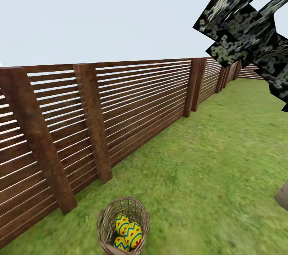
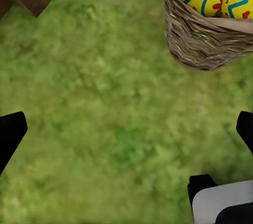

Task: Take the three Easter eggs out of the wicker basket on the lawn in the garden, then place them on the lawn next to a single tree (choose any tree) so that all three eggs are next to the same tree and none are left in the basket.

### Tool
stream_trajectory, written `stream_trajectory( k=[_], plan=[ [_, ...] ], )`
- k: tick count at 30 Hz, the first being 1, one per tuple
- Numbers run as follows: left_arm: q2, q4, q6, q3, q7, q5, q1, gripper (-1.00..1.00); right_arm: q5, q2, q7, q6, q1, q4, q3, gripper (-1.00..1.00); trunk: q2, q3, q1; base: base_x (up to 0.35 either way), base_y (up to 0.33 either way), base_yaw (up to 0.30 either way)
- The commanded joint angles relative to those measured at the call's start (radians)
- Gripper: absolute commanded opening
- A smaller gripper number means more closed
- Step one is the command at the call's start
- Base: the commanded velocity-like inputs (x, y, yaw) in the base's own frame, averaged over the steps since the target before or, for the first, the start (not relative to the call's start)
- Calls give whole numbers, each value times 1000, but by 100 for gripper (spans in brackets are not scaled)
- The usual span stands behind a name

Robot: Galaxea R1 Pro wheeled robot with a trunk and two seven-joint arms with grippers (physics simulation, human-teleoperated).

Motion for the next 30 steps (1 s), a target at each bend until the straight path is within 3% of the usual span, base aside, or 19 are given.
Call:
stream_trajectory(
  k=[1, 30],
  plan=[
    [1, 0, 0, 1, -6, 8, 0, 100, -10, 1, 2, 5, 0, 2, -2, 100, -1, -1, 0, 7, 18, 0],
    [0, -1, -6, -1, 5, 6, 2, 100, -32, 1, 4, 5, 0, 64, -3, 100, -1, -1, 0, 125, 139, 42]
  ],
)
